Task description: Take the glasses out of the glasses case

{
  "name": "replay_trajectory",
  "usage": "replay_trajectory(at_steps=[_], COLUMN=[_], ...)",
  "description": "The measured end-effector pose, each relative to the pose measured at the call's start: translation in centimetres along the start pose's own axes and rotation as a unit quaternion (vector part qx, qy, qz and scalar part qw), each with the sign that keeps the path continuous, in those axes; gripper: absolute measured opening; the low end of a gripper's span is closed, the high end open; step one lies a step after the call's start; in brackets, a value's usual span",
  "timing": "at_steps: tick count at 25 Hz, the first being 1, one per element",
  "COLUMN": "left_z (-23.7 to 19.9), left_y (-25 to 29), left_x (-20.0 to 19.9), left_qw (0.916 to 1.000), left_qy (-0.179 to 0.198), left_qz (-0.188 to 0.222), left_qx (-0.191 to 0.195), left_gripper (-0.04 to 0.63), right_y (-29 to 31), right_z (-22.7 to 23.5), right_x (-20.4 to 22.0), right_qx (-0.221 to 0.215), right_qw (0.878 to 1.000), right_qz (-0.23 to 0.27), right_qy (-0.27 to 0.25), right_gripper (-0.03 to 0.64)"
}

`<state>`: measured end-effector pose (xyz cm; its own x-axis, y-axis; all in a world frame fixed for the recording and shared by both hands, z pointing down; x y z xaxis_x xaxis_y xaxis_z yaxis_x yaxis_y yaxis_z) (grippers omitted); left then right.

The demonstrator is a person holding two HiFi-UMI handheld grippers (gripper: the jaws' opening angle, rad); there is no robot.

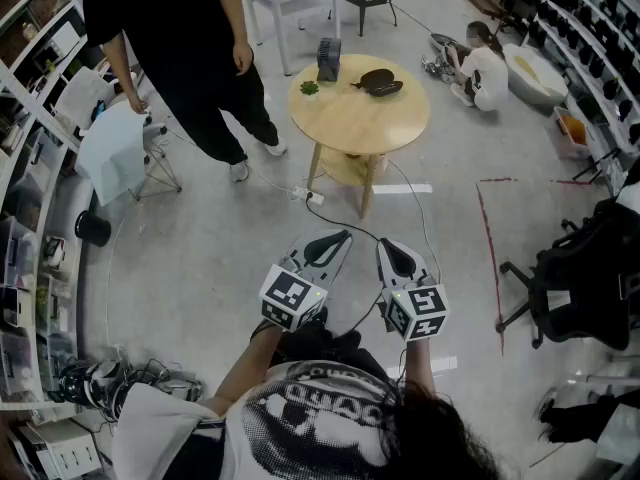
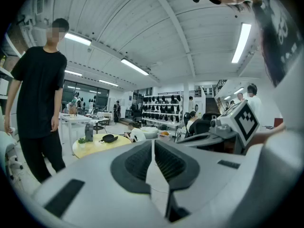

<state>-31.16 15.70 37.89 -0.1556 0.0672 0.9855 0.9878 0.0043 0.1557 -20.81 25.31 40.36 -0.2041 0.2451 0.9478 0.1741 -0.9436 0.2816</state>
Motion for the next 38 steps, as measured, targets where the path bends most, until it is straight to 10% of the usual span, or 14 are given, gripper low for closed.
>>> replay_trajectory(at_steps=[25,38], left_z=[3.6,-3.0], left_y=[3.6,10.7], left_x=[0.5,0.2], left_qw=[0.9996,0.9996], left_qy=[0.005,-0.005], left_qz=[-0.027,-0.026], left_qx=[-0.008,-0.012], left_gripper=[0.026,0.026], right_y=[-2.0,5.3], right_z=[4.1,9.6], right_x=[1.4,-0.6], right_qx=[-0.025,-0.024], right_qw=[0.999,0.999], right_qz=[0.006,-0.002], right_qy=[0.031,0.031], right_gripper=[-0.005,-0.005])
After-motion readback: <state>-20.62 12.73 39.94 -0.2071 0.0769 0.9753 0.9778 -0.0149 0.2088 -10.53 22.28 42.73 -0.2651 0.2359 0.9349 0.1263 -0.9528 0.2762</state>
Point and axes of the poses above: the fingertips, and each gripper's own axes: y forward along the fingers, z to its right, x out of its underside, the point moved 6 cm from there along -y, backward along the fingers, and after that the axes turned 4 degrees about x, right-handed, at the moved point
